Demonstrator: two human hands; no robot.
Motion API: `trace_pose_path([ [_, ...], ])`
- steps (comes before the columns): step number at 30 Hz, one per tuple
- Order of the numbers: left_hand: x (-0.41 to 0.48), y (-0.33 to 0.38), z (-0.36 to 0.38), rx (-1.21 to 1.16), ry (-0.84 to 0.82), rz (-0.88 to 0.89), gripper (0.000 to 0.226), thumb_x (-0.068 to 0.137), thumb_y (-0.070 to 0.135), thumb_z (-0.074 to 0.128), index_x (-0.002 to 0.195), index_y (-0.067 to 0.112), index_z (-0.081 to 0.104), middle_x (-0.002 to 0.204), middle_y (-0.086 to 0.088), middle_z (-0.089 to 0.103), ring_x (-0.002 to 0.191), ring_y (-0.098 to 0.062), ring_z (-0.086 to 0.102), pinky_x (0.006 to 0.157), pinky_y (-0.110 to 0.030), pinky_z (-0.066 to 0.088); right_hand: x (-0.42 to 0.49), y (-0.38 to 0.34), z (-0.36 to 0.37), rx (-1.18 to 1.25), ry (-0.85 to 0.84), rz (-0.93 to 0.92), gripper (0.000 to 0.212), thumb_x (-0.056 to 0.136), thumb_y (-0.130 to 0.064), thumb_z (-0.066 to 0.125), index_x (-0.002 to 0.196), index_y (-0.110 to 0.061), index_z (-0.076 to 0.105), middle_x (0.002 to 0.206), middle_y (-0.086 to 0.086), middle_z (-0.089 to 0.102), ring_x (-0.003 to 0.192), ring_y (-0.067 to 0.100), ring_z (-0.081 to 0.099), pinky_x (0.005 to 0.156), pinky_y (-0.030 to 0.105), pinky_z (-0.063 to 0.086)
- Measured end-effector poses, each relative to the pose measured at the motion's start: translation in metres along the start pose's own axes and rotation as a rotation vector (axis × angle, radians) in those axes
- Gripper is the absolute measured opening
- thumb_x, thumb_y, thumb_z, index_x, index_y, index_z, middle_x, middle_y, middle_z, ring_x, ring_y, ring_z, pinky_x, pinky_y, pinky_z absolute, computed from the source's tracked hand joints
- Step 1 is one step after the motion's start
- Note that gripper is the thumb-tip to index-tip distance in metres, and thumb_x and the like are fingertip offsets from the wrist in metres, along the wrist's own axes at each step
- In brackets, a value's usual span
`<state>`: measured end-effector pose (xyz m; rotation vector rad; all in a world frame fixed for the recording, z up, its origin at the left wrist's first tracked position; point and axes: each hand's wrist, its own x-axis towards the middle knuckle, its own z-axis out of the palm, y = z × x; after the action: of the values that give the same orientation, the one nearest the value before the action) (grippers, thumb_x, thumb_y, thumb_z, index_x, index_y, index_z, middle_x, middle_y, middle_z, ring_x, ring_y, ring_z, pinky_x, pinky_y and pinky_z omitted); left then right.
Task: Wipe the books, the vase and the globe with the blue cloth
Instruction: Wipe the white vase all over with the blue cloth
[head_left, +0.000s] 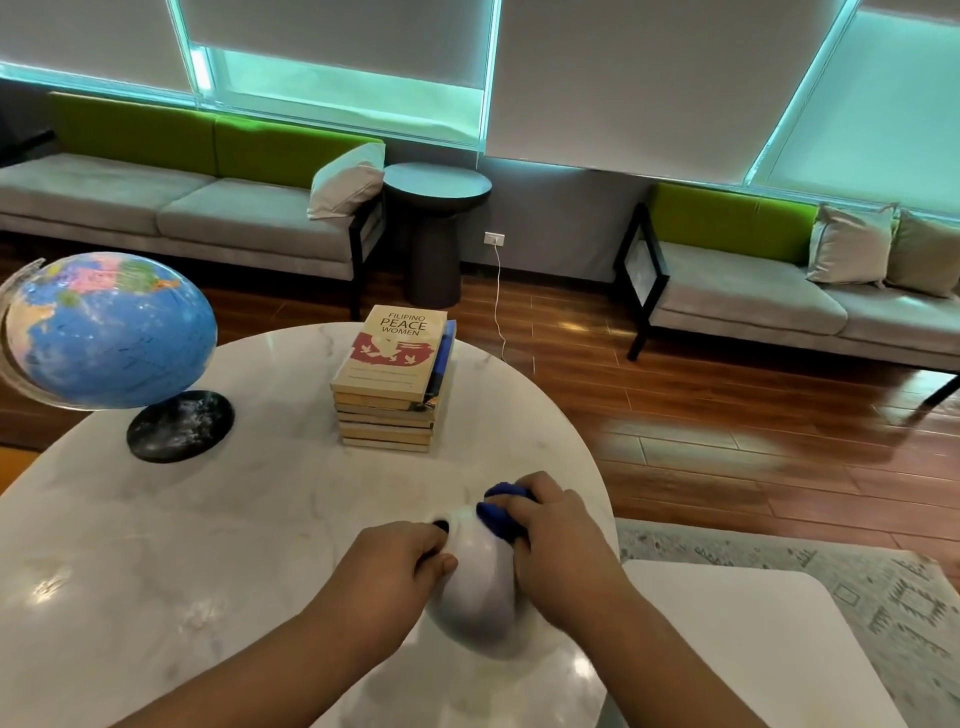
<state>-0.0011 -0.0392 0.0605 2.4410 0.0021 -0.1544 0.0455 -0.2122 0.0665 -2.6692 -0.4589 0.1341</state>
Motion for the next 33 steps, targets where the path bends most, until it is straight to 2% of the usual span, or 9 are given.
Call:
trace_pose_path([
  [5, 0.004, -0.008, 0.001, -0.080, 0.017, -0.047, 0.028, 0.094, 0.018, 0.057, 0.066, 0.023, 0.056, 0.064, 0.008, 0.053, 0.064, -0.004, 0.051, 0.062, -0.014, 0.040, -0.030, -0.015, 0.012, -0.010, 0.007, -0.281, 0.056, 0.085, -0.034, 0.024, 0.133, -0.039, 0.051, 0.134, -0.016, 0.036, 0.110, 0.015, 0.036, 0.100, 0.015, 0.031],
  [8, 0.004, -0.011, -0.001, -0.098, -0.027, -0.060, 0.014, 0.093, 0.019, 0.057, 0.096, 0.028, 0.067, 0.091, 0.015, 0.063, 0.087, -0.003, 0.058, 0.074, -0.010, 0.037, -0.031, 0.001, 0.017, 0.081, 0.063, -0.177, 0.048, 0.084, -0.020, 0.045, 0.126, -0.040, 0.058, 0.126, -0.023, 0.039, 0.111, 0.007, 0.037, 0.094, 0.000, 0.020],
  [11, 0.005, -0.007, -0.001, -0.086, -0.046, -0.061, 0.030, 0.095, 0.019, 0.053, 0.123, 0.024, 0.063, 0.114, 0.010, 0.064, 0.104, -0.008, 0.058, 0.086, -0.011, 0.038, -0.018, 0.000, 0.018, 0.078, 0.195, -0.103, 0.041, 0.090, -0.021, 0.055, 0.127, -0.037, 0.059, 0.124, -0.020, 0.042, 0.109, 0.011, 0.039, 0.097, 0.008, 0.031],
  [14, 0.006, -0.003, 0.001, -0.122, -0.062, -0.072, 0.024, 0.099, 0.018, 0.045, 0.107, 0.026, 0.066, 0.094, 0.011, 0.064, 0.084, -0.003, 0.058, 0.068, -0.005, 0.039, -0.016, -0.018, 0.021, -0.011, 0.173, -0.187, 0.045, 0.091, -0.038, 0.033, 0.128, -0.032, 0.058, 0.127, -0.011, 0.045, 0.105, 0.018, 0.041, 0.095, 0.026, 0.042],
  [18, 0.006, -0.010, 0.003, -0.111, -0.050, -0.116, 0.022, 0.099, 0.018, 0.046, 0.096, 0.023, 0.066, 0.082, 0.009, 0.060, 0.072, -0.006, 0.053, 0.061, -0.005, 0.037, -0.040, -0.008, 0.030, -0.027, 0.164, -0.305, 0.047, 0.074, -0.030, 0.043, 0.116, -0.037, 0.064, 0.118, -0.014, 0.048, 0.091, 0.015, 0.050, 0.080, 0.021, 0.050],
  [23, 0.002, -0.005, -0.001, -0.118, -0.048, -0.143, 0.032, 0.102, 0.021, 0.042, 0.129, 0.019, 0.059, 0.127, -0.004, 0.062, 0.113, -0.020, 0.058, 0.084, -0.013, 0.037, -0.038, 0.021, 0.031, 0.200, 0.261, -0.040, 0.046, 0.079, -0.018, 0.060, 0.120, -0.038, 0.063, 0.116, -0.023, 0.044, 0.104, 0.005, 0.045, 0.097, 0.004, 0.029],
  [26, 0.004, -0.001, -0.001, -0.163, -0.013, -0.180, 0.028, 0.101, 0.018, 0.043, 0.119, 0.015, 0.064, 0.106, -0.003, 0.067, 0.094, -0.013, 0.061, 0.069, -0.005, 0.035, -0.029, 0.005, 0.031, 0.137, 0.244, -0.018, 0.046, 0.088, -0.017, 0.055, 0.129, -0.039, 0.055, 0.128, -0.021, 0.040, 0.111, 0.005, 0.035, 0.099, 0.009, 0.029],
  [29, 0.007, -0.003, -0.001, -0.208, 0.009, -0.224, 0.025, 0.099, 0.012, 0.046, 0.078, 0.016, 0.060, 0.067, 0.006, 0.051, 0.060, -0.004, 0.045, 0.048, -0.005, 0.033, -0.038, -0.012, 0.039, -0.008, 0.220, -0.235, 0.039, 0.076, -0.027, 0.048, 0.108, -0.040, 0.068, 0.122, -0.015, 0.049, 0.098, 0.013, 0.041, 0.079, 0.019, 0.048],
  [33, 0.006, -0.008, -0.001, -0.183, -0.009, -0.217, 0.026, 0.099, 0.016, 0.047, 0.076, 0.010, 0.059, 0.064, 0.006, 0.052, 0.061, -0.007, 0.047, 0.050, -0.008, 0.035, -0.058, 0.016, 0.065, 0.072, 0.264, -0.338, 0.036, 0.074, -0.027, 0.055, 0.104, -0.043, 0.067, 0.124, -0.018, 0.048, 0.098, 0.011, 0.044, 0.081, 0.021, 0.050],
])
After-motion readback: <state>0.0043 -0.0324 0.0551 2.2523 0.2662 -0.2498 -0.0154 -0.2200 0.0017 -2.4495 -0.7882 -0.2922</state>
